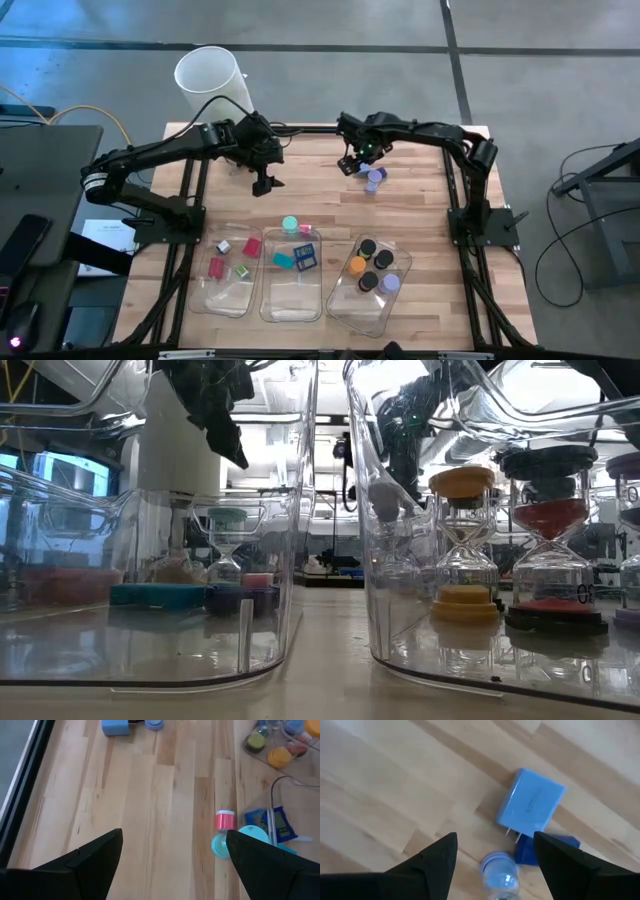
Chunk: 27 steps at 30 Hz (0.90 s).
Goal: Pick & Place Office items
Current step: Put the purple adapter into the left bin
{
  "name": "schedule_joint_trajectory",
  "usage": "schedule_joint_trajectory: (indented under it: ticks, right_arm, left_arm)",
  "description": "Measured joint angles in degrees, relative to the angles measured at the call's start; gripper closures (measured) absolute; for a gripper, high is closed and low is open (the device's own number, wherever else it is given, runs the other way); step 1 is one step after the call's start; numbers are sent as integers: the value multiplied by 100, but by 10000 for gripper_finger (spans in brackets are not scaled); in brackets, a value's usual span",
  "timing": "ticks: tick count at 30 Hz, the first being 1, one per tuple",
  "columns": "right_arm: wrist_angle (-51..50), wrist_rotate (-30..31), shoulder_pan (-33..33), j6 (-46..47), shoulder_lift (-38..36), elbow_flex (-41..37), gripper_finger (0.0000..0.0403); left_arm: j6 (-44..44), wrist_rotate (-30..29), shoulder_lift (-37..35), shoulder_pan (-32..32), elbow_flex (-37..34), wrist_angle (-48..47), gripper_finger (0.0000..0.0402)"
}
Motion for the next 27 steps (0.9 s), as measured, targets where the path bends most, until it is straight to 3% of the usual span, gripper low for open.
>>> schedule_joint_trajectory:
  ticks: [4, 18, 22, 27]
  right_arm:
    - [73, 318, 80, -53, 0, 0, 151]
    - [304, 333, 92, -332, 0, 0, 146]
    - [318, 335, 104, -436, 0, 0, 108]
    - [391, 421, 250, -409, 0, 0, 23]
  left_arm:
    - [3, -2, 0, 0, 0, 3, 54]
    - [59, -9, 2, 2, 0, -36, 54]
    - [60, -9, 2, 2, 0, -55, 54]
    - [61, -11, 2, 2, 0, -172, 54]
